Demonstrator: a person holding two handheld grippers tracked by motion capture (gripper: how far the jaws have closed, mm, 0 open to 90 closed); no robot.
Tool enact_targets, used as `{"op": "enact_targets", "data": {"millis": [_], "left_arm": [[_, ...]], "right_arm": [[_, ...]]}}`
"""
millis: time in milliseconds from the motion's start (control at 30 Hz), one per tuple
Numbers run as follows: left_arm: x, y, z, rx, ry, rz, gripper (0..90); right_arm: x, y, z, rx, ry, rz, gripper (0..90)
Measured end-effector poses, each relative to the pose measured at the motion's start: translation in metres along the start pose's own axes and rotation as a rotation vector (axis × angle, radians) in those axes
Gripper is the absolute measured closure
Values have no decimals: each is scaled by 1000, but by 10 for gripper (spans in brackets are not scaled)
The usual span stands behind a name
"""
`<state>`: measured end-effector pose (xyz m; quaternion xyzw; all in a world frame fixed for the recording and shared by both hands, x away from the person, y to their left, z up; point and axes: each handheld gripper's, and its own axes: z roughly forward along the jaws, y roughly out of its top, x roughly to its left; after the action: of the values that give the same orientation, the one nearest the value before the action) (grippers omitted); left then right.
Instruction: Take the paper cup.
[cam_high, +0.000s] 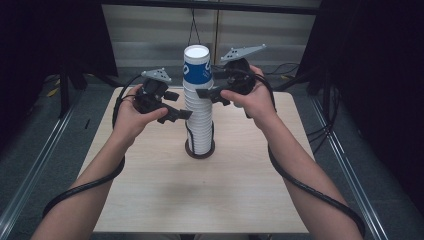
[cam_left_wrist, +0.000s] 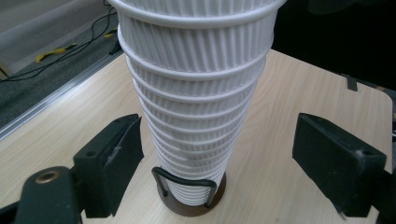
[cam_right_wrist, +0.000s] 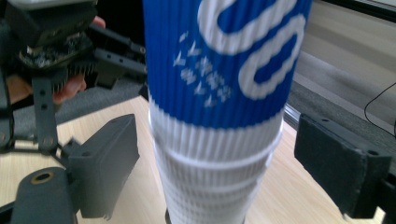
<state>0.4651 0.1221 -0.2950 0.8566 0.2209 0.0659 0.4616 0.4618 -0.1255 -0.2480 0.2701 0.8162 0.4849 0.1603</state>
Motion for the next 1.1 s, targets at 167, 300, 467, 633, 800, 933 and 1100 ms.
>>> {"op": "enact_targets", "data": {"millis": [167,300,467,633,800,933,1100], "left_arm": [[1,2,1,5,0,14,158],[2,3,2,-13,-5,13,158],[3,5,2,-32,-3,11,157],[3,7,2,-55,-3,17,157],[1,11,2,-74,5,28,157],[0,12,2,-85,3,26,157],[0,15,2,-104,10,29,155]], "right_arm": [[-2,4,10,-18,4,20,127],[-3,7,16,-26,12,34,124],[-3,9,23,-22,17,32,125],[-1,12,26,-21,6,41,125],[-2,12,25,-21,1,57,145],[-1,13,25,-14,-2,56,146],[0,14,26,-11,-9,57,147]]}}
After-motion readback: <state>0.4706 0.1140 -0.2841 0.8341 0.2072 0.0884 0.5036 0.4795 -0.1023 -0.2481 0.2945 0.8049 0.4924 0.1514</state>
